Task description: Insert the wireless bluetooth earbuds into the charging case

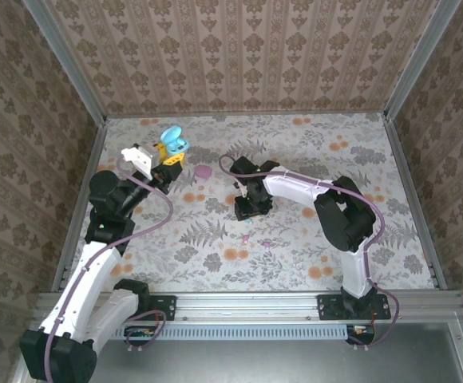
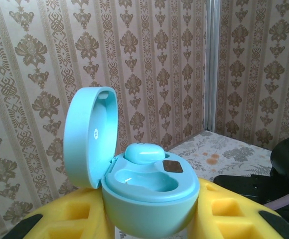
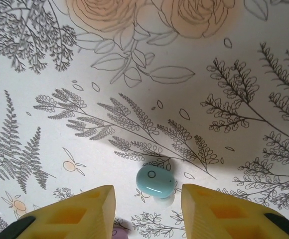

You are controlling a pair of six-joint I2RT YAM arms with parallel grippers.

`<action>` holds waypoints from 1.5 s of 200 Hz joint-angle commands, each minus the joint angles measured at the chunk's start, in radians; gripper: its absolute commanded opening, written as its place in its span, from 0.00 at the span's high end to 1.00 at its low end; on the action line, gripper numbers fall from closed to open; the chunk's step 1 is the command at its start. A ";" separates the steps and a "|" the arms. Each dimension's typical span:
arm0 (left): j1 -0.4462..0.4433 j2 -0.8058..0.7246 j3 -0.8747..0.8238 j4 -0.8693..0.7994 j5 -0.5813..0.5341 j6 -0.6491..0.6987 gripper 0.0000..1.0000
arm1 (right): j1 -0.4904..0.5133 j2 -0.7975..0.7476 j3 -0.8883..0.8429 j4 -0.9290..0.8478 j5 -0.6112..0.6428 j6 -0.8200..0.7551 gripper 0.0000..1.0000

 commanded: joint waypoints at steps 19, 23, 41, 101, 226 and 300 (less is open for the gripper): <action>-0.006 -0.004 0.026 0.028 0.005 -0.004 0.68 | 0.005 0.069 0.073 -0.109 -0.002 -0.153 0.55; -0.007 -0.005 0.026 0.027 0.004 -0.004 0.68 | 0.007 0.072 0.074 -0.114 0.000 -0.158 0.55; -0.008 -0.002 0.026 0.026 0.003 -0.004 0.68 | 0.012 0.079 0.074 -0.124 -0.003 -0.198 0.55; -0.011 0.004 0.028 0.031 0.004 -0.003 0.68 | 0.013 0.116 0.086 -0.110 0.028 -0.193 0.64; -0.016 0.025 0.032 0.042 0.015 -0.005 0.69 | -0.141 -0.212 -0.343 0.147 0.160 0.294 0.71; -0.026 0.039 0.037 0.049 0.014 -0.008 0.68 | -0.154 -0.201 -0.370 0.191 0.047 0.278 0.61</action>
